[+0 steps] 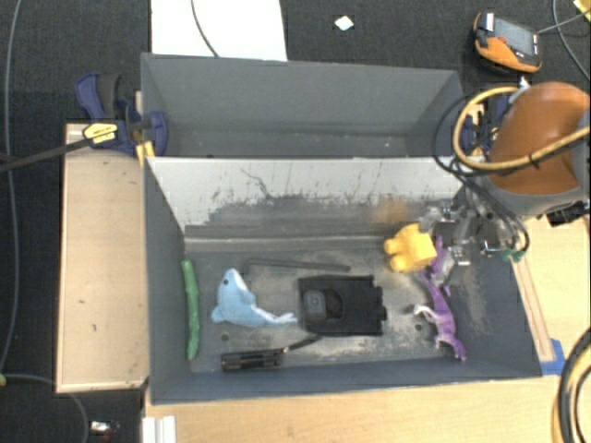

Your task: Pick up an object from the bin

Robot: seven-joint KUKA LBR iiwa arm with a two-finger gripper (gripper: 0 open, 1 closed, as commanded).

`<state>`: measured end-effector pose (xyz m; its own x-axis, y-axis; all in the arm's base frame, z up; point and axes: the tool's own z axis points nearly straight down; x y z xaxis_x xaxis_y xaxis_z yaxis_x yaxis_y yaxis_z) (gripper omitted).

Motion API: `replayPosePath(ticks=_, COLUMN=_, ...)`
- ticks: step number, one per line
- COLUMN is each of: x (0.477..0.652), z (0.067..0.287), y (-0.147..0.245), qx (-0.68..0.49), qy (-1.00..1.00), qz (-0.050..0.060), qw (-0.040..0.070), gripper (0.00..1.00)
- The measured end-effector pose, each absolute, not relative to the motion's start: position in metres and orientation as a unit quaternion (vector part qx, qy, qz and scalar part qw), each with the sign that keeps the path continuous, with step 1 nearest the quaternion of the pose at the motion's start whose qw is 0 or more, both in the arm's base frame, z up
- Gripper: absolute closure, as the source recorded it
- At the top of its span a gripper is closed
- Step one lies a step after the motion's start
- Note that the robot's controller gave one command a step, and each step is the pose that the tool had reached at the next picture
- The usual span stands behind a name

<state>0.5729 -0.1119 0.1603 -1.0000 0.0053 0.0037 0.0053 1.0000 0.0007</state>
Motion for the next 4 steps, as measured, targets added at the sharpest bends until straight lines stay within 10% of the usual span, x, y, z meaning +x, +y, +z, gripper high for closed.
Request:
replayPosePath(ticks=1, x=0.575, z=0.164, y=-0.111, qx=0.000, qy=-1.000, qz=0.000, qw=-0.002, gripper=0.00)
replayPosePath(ticks=2, x=0.530, z=0.068, y=-0.041, qx=-0.050, qy=-0.999, qz=-0.001, qw=0.000, gripper=0.00)
replayPosePath(ticks=3, x=0.521, z=0.134, y=-0.027, qx=0.027, qy=-1.000, qz=0.003, qw=-0.012, gripper=0.00)
replayPosePath(ticks=4, x=0.531, z=0.100, y=0.041, qx=-0.075, qy=-0.997, qz=-0.001, qw=-0.005, gripper=0.00)
